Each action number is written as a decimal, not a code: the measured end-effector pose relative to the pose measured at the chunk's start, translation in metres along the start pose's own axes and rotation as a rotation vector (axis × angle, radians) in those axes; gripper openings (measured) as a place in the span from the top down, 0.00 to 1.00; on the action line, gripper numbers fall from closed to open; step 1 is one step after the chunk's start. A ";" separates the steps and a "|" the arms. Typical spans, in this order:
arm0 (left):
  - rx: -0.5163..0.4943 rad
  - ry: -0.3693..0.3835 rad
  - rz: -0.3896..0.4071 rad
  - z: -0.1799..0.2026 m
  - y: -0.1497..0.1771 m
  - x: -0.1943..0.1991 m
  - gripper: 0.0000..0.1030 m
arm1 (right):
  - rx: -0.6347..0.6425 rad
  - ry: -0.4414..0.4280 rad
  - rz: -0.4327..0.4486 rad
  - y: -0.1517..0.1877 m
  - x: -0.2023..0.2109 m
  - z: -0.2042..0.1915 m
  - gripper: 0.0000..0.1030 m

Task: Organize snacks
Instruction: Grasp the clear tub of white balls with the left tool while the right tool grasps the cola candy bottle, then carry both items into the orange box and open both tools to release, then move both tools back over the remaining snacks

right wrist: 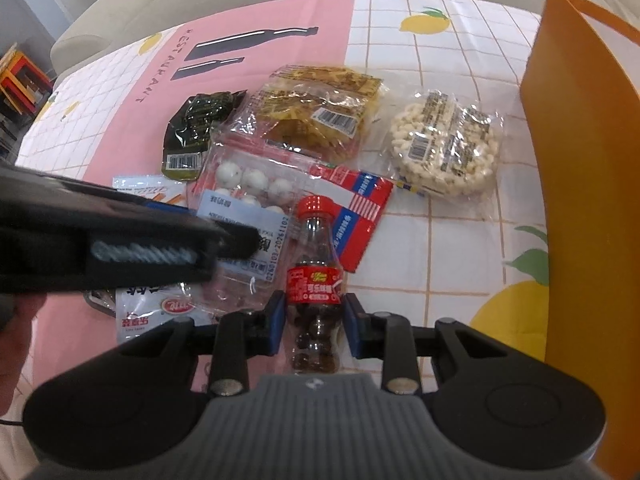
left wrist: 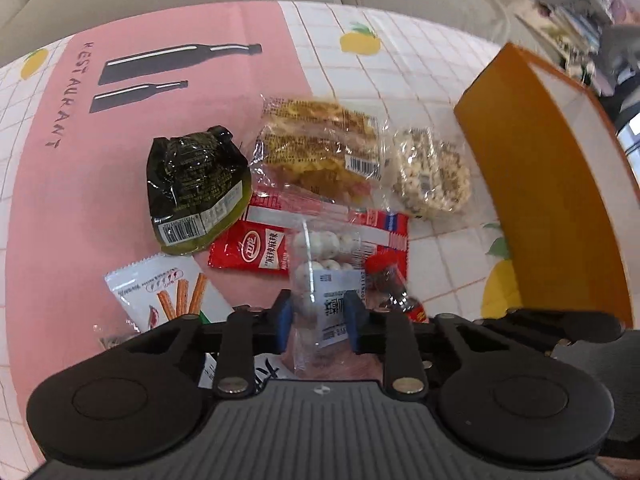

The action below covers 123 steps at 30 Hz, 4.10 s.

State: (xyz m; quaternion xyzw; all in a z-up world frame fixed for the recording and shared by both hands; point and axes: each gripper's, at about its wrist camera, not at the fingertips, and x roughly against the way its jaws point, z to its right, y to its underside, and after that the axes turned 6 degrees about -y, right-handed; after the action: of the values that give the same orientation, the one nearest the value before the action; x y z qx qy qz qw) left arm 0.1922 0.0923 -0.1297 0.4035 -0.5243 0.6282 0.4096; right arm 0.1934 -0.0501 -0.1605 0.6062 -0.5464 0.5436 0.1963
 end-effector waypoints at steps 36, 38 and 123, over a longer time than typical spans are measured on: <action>-0.017 0.024 0.258 0.066 0.044 0.141 0.84 | 0.025 -0.068 0.168 0.048 0.125 -0.002 0.72; -0.044 0.039 0.282 0.079 0.035 0.151 0.84 | 0.030 -0.072 0.198 0.045 0.142 0.005 0.72; -0.207 0.096 0.165 0.148 0.017 0.124 0.47 | 0.051 0.255 0.189 0.028 0.188 0.110 0.40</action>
State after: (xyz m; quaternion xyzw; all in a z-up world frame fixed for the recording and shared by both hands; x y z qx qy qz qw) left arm 0.1461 -0.0450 -0.0002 0.2840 -0.5978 0.6208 0.4204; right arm 0.1826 -0.2353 -0.0433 0.4832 -0.5575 0.6459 0.1966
